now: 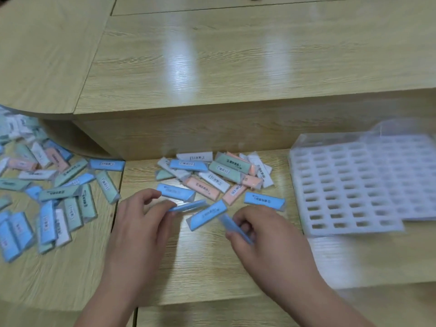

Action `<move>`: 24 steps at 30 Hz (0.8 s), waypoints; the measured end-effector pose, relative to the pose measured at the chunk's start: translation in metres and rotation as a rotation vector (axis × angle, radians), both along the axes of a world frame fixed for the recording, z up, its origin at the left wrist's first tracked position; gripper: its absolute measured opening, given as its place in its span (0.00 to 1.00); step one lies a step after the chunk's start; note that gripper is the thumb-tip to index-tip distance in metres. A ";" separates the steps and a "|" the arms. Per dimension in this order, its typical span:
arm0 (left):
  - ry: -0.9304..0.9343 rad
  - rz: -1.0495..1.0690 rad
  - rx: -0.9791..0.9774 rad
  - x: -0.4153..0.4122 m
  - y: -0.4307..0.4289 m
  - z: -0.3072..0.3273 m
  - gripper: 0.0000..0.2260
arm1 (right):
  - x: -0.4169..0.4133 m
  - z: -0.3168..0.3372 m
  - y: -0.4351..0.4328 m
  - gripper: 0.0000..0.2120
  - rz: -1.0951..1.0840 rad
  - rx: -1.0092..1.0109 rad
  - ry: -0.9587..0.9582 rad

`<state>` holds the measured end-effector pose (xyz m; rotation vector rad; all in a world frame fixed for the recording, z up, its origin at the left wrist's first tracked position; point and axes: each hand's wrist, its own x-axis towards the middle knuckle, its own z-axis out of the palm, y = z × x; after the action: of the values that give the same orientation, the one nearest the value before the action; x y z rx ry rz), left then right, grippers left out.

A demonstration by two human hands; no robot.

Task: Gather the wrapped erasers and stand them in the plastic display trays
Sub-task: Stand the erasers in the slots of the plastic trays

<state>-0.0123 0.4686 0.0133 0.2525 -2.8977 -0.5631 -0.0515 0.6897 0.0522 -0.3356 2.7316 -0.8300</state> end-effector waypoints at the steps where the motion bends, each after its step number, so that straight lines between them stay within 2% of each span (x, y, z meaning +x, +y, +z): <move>1: 0.009 0.016 0.050 0.000 0.002 0.006 0.12 | 0.000 0.006 0.009 0.07 -0.039 -0.085 -0.032; 4: 0.016 0.065 0.266 -0.006 0.016 0.031 0.10 | -0.002 0.027 0.050 0.06 -0.162 -0.292 -0.117; 6: 0.014 0.049 0.341 -0.012 0.040 0.052 0.06 | -0.005 0.038 0.087 0.08 -0.256 -0.412 -0.116; 8: -0.023 0.026 0.484 -0.017 0.076 0.072 0.09 | -0.007 0.047 0.126 0.11 -0.316 -0.500 -0.115; 11: -0.202 -0.093 0.780 -0.022 0.139 0.088 0.10 | -0.007 0.047 0.171 0.08 -0.328 -0.515 -0.210; 13: -0.356 -0.154 0.896 -0.027 0.175 0.084 0.10 | -0.009 0.043 0.197 0.04 -0.347 -0.532 -0.229; 17: -0.480 -0.198 0.833 -0.038 0.230 0.067 0.04 | -0.036 0.035 0.250 0.16 -0.376 -0.536 -0.062; 19: -0.485 -0.227 0.770 -0.045 0.250 0.064 0.04 | -0.053 0.029 0.275 0.17 -0.366 -0.546 -0.089; 21: -0.479 -0.279 0.667 -0.051 0.266 0.061 0.04 | -0.067 0.022 0.290 0.14 -0.287 -0.532 -0.179; 24: -0.392 -0.249 0.593 -0.056 0.275 0.054 0.04 | -0.079 0.014 0.298 0.09 -0.172 -0.510 -0.256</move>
<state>-0.0682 0.7434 0.0674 0.0787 -3.0614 -1.5773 -0.1309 0.9879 0.0664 -0.0791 2.3056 -1.5048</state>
